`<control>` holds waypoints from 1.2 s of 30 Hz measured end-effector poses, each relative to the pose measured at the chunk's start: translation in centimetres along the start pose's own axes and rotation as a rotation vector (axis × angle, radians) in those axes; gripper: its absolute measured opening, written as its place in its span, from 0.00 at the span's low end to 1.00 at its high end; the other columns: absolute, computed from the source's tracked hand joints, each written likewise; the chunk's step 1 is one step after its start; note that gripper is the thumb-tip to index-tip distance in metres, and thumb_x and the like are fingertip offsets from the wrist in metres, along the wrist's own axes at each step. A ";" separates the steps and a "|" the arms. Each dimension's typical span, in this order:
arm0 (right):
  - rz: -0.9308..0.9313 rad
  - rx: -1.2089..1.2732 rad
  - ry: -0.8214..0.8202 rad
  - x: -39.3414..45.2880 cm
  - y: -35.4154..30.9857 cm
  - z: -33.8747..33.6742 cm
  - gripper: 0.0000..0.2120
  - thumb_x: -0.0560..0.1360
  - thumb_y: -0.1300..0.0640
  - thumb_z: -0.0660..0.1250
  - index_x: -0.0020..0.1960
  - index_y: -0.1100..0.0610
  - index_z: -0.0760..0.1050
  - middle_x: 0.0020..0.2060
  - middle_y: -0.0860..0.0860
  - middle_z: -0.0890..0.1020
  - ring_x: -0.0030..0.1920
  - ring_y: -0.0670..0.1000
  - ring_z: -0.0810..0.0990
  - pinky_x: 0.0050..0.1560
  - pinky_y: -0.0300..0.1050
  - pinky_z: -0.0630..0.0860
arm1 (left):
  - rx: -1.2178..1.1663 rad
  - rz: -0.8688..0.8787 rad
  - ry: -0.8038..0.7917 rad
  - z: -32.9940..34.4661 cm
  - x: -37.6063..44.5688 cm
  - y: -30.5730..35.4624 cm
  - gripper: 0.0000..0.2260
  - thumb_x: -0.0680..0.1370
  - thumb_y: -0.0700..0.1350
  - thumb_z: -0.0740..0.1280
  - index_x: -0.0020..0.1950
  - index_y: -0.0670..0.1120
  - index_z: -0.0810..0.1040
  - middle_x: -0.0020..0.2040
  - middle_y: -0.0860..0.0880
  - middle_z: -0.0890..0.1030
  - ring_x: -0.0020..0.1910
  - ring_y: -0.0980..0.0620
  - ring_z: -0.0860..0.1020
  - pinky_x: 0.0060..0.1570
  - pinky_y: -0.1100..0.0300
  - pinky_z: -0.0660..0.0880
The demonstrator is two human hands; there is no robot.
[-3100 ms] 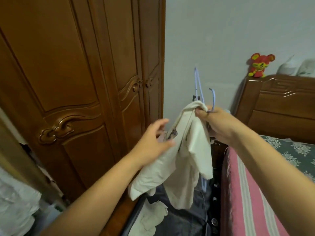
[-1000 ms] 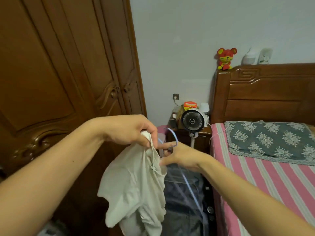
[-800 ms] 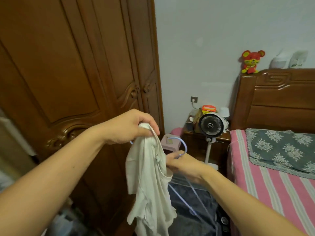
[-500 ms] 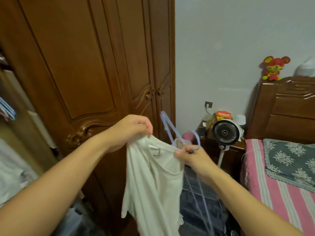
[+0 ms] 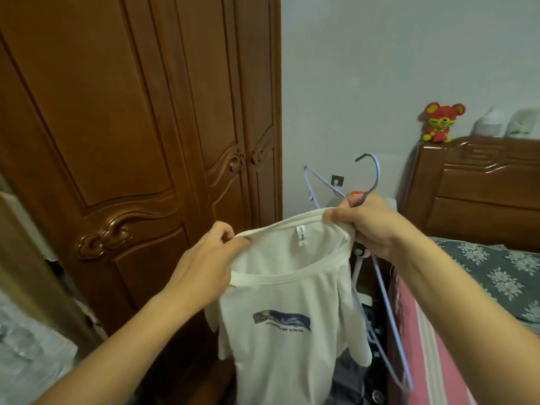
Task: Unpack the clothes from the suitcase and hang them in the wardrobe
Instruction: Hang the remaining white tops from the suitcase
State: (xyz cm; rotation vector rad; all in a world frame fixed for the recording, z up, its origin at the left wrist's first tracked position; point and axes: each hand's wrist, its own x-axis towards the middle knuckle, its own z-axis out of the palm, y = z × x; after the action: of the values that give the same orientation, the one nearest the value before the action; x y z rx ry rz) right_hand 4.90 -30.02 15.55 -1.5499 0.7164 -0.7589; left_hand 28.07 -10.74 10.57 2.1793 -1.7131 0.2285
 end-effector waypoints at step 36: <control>-0.295 -0.060 0.187 -4.0 8.7 1.2 0.08 0.79 0.61 0.68 0.42 0.56 0.82 0.31 0.51 0.80 0.32 0.47 0.76 0.36 0.40 0.72 | 0.134 0.456 -0.223 -0.2 7.3 10.8 0.13 0.82 0.57 0.58 0.64 0.60 0.73 0.54 0.54 0.75 0.53 0.50 0.78 0.45 0.54 0.74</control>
State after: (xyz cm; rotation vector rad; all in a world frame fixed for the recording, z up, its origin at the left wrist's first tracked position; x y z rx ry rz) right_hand 3.31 -27.00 6.57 -1.6749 0.6580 -1.1214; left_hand 19.53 -19.40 15.19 1.9304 -2.3736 0.2260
